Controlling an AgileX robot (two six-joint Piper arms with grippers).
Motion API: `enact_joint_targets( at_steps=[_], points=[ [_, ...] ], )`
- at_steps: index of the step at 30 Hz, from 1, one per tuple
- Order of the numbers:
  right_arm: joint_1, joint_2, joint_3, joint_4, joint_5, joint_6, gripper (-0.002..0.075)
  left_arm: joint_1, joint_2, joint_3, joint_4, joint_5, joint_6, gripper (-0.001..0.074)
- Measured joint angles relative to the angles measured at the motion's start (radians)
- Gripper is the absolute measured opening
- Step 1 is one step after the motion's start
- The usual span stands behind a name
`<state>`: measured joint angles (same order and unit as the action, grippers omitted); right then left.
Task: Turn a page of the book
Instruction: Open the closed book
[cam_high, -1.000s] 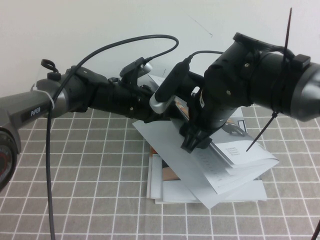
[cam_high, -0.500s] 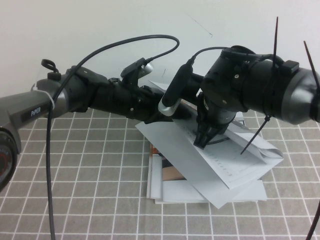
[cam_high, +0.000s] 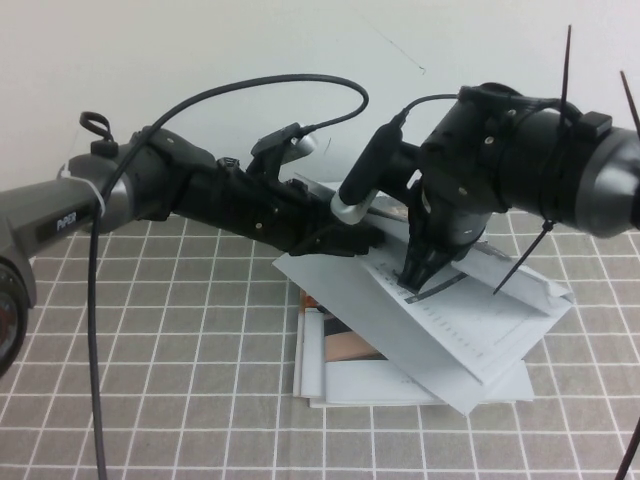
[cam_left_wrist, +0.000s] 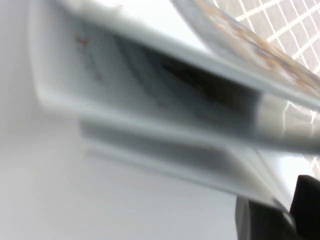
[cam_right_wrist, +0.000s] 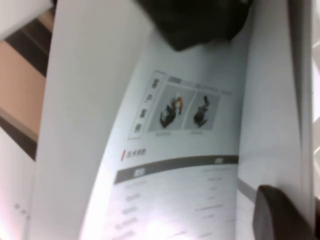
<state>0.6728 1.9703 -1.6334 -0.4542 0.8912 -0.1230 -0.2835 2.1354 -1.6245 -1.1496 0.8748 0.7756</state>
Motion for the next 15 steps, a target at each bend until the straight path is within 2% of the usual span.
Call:
enact_joint_targets(
  at_steps=[3, 7, 10, 15],
  points=[
    [-0.040, -0.002, -0.002, 0.082, 0.002, -0.029, 0.0009, 0.006, -0.027, 0.000, 0.030, 0.018, -0.006, 0.0102],
    [-0.111, -0.004, -0.042, 0.283, 0.025, -0.144, 0.0009, 0.036, -0.081, 0.000, 0.059, 0.070, -0.010, 0.0031],
    [-0.170, -0.004, -0.088, 0.436, 0.065, -0.223, 0.0009, 0.079, -0.131, 0.000, 0.065, 0.121, -0.010, 0.0011],
    [-0.224, -0.004, -0.184, 0.566, 0.122, -0.264, 0.0009, 0.143, -0.216, 0.000, 0.118, 0.224, -0.011, 0.0002]
  ],
)
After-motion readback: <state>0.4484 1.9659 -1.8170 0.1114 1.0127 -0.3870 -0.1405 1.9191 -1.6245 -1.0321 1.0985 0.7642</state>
